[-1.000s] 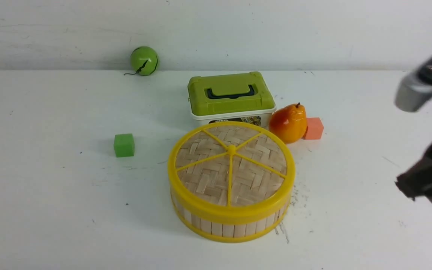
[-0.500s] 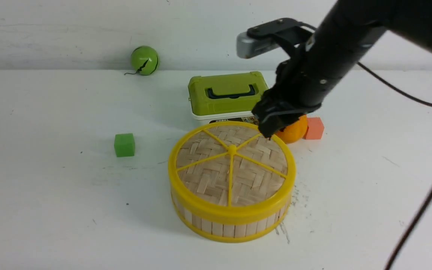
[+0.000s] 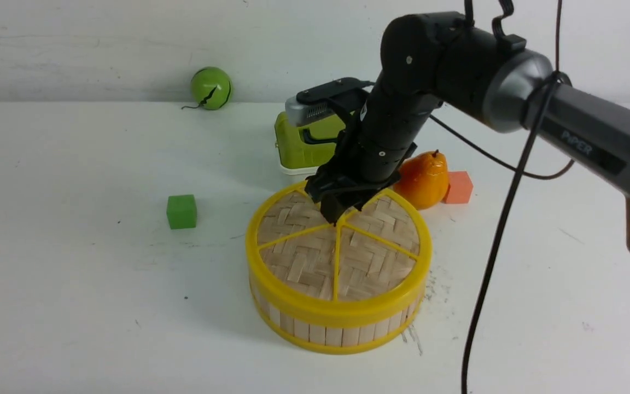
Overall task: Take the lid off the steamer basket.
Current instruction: Use the right arm to lift the lid of the steamer, then use the right arm to place the steamer lid on the table
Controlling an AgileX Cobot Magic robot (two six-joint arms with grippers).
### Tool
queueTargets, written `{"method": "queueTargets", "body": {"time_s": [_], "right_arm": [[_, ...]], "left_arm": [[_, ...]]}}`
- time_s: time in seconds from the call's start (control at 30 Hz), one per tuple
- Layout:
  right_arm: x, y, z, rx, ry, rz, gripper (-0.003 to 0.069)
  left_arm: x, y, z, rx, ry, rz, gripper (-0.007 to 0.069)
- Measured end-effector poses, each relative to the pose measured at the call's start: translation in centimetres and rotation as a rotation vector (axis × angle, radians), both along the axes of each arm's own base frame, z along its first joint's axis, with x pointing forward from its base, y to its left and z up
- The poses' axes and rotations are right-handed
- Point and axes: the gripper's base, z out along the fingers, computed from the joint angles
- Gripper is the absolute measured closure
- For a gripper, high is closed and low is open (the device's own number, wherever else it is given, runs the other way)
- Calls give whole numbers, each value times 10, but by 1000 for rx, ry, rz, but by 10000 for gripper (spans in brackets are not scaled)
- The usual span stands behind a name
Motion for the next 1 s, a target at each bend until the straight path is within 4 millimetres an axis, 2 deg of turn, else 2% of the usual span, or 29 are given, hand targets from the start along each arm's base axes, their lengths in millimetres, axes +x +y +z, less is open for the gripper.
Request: {"method": "queueTargets", "body": {"time_s": [0.07, 0.17, 0.3, 0.47, 0.57, 0.6, 0.63, 0.7, 0.73, 0.77, 0.8, 0.9, 0.93, 0.97, 1.0], "right_arm": [[0, 0, -1, -1, 9, 0, 313], [-2, 0, -1, -4, 32, 4, 382], [-4, 1, 0, 0, 50, 9, 558], [-5, 0, 10, -3, 35, 14, 552], [-14, -11, 48, -10, -58, 6, 552], [-15, -12, 51, -9, -64, 4, 552], [-21, -23, 73, -7, -112, -17, 552], [-32, -43, 100, 0, -165, -57, 552], [-37, -56, 110, -1, -179, -82, 552], [-36, -60, 111, -4, -182, -93, 552], [-42, -82, 117, -18, -182, -134, 552], [-48, -129, 100, -79, -104, -241, 552], [-49, -132, 94, -88, -84, -248, 552], [-49, -152, 78, -112, -40, -305, 552], [-49, -164, 62, -122, -11, -340, 552]], "left_arm": [[0, 0, 0, 0, 0, 0, 386], [0, 0, 0, 0, 0, 0, 386], [0, 0, 0, 0, 0, 0, 386], [0, 0, 0, 0, 0, 0, 386], [0, 0, 0, 0, 0, 0, 386], [0, 0, 0, 0, 0, 0, 386], [0, 0, 0, 0, 0, 0, 386], [0, 0, 0, 0, 0, 0, 386], [0, 0, 0, 0, 0, 0, 386], [0, 0, 0, 0, 0, 0, 386], [0, 0, 0, 0, 0, 0, 386], [0, 0, 0, 0, 0, 0, 386], [0, 0, 0, 0, 0, 0, 386], [0, 0, 0, 0, 0, 0, 386], [0, 0, 0, 0, 0, 0, 386]]}}
